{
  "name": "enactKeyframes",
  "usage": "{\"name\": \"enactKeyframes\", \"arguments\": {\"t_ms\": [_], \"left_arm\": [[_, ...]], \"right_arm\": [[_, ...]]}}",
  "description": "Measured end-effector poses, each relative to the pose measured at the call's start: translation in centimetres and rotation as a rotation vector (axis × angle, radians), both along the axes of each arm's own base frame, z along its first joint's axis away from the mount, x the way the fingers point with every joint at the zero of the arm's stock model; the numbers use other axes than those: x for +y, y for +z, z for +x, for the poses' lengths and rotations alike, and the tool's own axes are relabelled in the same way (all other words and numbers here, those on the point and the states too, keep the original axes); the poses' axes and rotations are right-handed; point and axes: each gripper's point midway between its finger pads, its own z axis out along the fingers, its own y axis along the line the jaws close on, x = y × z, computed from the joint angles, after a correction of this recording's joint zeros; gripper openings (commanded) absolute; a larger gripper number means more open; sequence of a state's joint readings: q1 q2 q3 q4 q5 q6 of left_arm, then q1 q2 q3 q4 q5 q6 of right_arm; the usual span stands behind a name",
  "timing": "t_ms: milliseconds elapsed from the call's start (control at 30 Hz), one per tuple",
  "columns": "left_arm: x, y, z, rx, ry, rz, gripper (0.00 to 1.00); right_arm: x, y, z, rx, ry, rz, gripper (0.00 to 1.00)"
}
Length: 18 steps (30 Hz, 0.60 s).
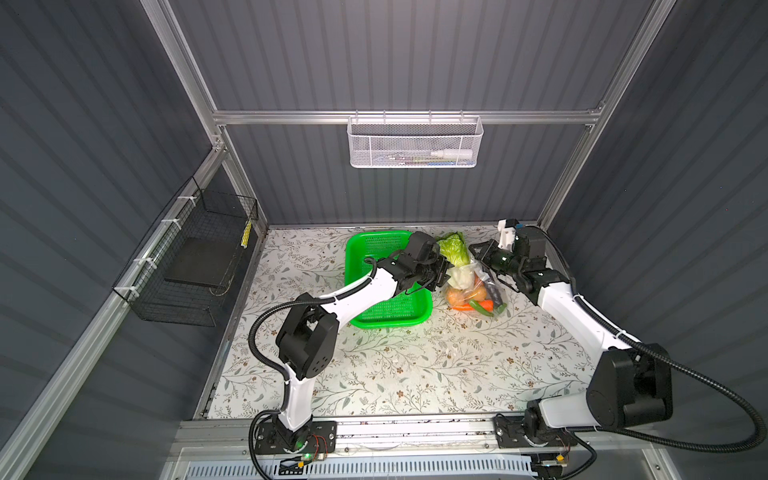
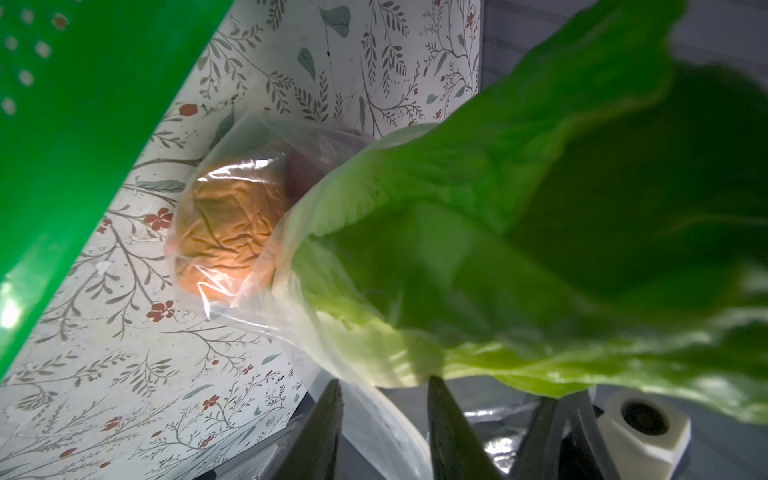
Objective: Place the food in the zip-top bag and seal the zipper
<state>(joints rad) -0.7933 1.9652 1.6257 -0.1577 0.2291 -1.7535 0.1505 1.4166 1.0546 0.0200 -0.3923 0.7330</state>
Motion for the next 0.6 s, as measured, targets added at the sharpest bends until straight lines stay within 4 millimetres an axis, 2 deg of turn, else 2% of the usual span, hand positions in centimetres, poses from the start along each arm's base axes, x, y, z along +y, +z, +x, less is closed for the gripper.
{"name": "enactKeyframes", "arguments": {"t_ms": [100,267,333,433,533,600], "left_arm": [[0.0,-0.1,0.0,0.003,0.004,-0.006,0.31],[0.4,-1.8,-0.3,0.027,0.009,0.011,0.16],[0.4,-2.2,-0.4,0.034,0.009,0.017,0.16],[0.4,-2.2,-0.4,0.031,0.010,0.013,0.18],[0.3,-2.2,-0.2,0.023,0.008,0.007,0.26],[0.3,-2.3,-0.1,0.024,0.009,0.009,0.36]], "right_arm": [[0.0,0.1,0.0,-0.003,0.000,0.000,0.00],[0.0,-0.3,-0.1,0.004,0.000,0.000,0.00],[0.0,-0.4,-0.1,0.005,0.000,-0.001,0.00],[0.0,-0.3,-0.2,0.001,0.001,0.000,0.00],[0.0,-0.2,-0.2,-0.002,0.004,0.003,0.00],[0.1,-0.3,-0.3,-0.001,0.007,0.007,0.00]]}}
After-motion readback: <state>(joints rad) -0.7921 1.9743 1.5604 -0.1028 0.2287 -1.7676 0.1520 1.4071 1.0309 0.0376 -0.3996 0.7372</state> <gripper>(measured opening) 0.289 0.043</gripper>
